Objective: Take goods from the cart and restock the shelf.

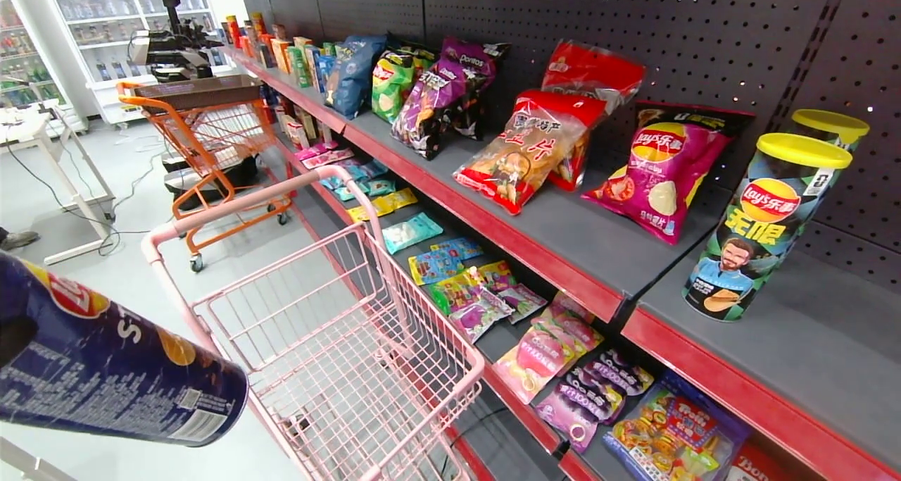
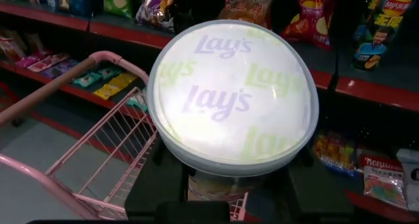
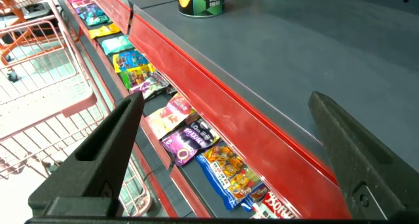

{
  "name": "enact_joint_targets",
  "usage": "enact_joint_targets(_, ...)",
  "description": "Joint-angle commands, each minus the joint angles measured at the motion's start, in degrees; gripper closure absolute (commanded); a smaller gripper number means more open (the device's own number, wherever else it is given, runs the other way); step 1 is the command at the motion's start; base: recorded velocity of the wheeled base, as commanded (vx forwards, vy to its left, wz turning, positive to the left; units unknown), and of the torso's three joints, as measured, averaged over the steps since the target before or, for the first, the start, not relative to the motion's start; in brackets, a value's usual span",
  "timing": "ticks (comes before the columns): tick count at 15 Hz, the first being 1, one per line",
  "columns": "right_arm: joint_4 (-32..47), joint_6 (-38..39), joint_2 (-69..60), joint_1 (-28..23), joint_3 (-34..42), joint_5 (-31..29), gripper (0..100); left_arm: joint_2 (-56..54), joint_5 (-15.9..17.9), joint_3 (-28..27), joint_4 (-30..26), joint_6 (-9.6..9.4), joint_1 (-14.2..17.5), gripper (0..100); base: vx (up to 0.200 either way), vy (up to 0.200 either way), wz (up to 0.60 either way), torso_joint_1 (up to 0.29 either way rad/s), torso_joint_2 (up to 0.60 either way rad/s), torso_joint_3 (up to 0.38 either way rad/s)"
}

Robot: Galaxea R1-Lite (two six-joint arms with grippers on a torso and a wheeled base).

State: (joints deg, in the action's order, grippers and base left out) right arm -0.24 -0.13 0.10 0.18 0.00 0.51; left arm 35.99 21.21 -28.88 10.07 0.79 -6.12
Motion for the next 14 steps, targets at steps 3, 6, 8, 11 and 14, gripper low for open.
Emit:
enact_joint_targets(3, 0.0, 0.0, 0.0, 0.0, 0.0, 0.0, 0, -1.3, 0.0, 0.7, -0.3, -0.09, 0.0, 100, 0.0, 0.0, 0.0, 0.032, -0.07, -0.043)
enact_joint_targets(6, 0.0, 0.0, 0.0, 0.0, 0.0, 0.0, 0, -1.2, 0.2, 1.4, -0.3, -0.79, 0.0, 100, 0.0, 0.0, 0.0, 0.149, -0.38, -0.216)
enact_joint_targets(8, 0.0, 0.0, 0.0, 0.0, 0.0, 0.0, 0, -1.3, 0.2, 1.9, -0.3, -0.79, 0.0, 100, 0.0, 0.0, 0.0, 0.158, -0.39, -0.22)
enact_joint_targets(11, 0.0, 0.0, 0.0, 0.0, 0.0, 0.0, 0, -1.2, 0.3, 2.0, -0.3, -0.79, 0.0, 100, 0.0, 0.0, 0.0, 0.165, -0.37, -0.211)
enact_joint_targets(14, 0.0, 0.0, 0.0, 0.0, 0.0, 0.0, 0, -1.1, 0.4, 2.0, -0.3, -0.79, -0.1, 100, 0.0, 0.0, -0.6, 0.028, -0.06, -0.035)
